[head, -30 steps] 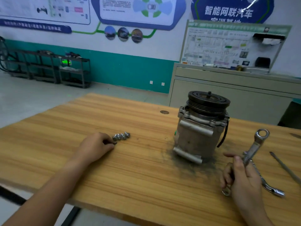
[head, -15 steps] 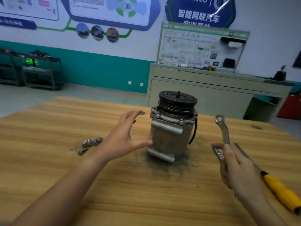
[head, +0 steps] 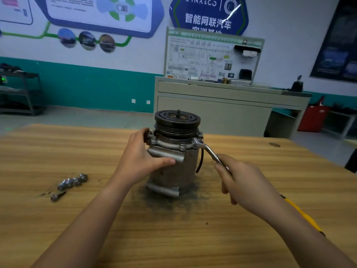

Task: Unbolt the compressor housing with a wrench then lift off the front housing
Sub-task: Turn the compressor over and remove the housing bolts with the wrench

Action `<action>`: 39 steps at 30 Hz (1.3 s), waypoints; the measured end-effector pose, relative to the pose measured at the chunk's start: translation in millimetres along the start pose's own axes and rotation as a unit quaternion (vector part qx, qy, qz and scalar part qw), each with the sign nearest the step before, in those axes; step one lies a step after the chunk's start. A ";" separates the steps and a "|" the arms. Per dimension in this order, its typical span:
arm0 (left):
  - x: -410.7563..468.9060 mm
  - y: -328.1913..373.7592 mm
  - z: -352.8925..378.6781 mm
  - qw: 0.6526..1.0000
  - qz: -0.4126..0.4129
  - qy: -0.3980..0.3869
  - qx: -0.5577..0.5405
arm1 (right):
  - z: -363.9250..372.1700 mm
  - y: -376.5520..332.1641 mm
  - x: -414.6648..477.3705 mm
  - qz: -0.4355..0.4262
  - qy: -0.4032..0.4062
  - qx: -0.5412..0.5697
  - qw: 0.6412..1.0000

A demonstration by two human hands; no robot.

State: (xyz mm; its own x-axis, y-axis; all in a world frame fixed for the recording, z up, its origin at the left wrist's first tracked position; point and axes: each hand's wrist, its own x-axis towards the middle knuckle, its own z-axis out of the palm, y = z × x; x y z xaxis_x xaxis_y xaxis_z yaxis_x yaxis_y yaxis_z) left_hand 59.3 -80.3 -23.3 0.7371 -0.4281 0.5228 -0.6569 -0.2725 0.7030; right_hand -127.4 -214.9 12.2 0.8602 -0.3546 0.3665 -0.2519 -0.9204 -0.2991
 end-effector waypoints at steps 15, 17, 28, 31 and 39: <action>-8.0 39.6 32.8 0.994 -0.093 0.051 0.032 | -16.1 0.8 17.2 -0.003 0.011 -0.265 0.964; -6.7 40.5 32.8 0.994 -0.091 0.045 0.048 | -24.7 -9.9 19.2 -0.030 -0.044 -0.344 0.938; -6.1 6.9 16.2 1.000 0.007 -0.004 -0.006 | -42.9 -33.2 27.5 -0.066 -0.155 -0.452 0.876; -20.9 3.9 18.6 0.999 0.054 0.009 -0.004 | -47.2 -30.5 24.6 -0.092 -0.134 -0.469 0.868; -46.7 4.9 33.4 0.995 0.100 0.017 -0.005 | -35.1 -59.4 24.5 -0.033 -0.160 -0.431 0.887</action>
State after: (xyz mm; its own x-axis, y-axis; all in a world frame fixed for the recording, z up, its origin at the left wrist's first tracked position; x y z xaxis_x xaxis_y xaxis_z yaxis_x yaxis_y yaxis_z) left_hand 16.3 -90.4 -60.4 0.5966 -0.4435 0.6689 -0.7898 -0.1766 0.5874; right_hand -106.9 -174.7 69.9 0.9331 -0.3564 0.0476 -0.3223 -0.7705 0.5500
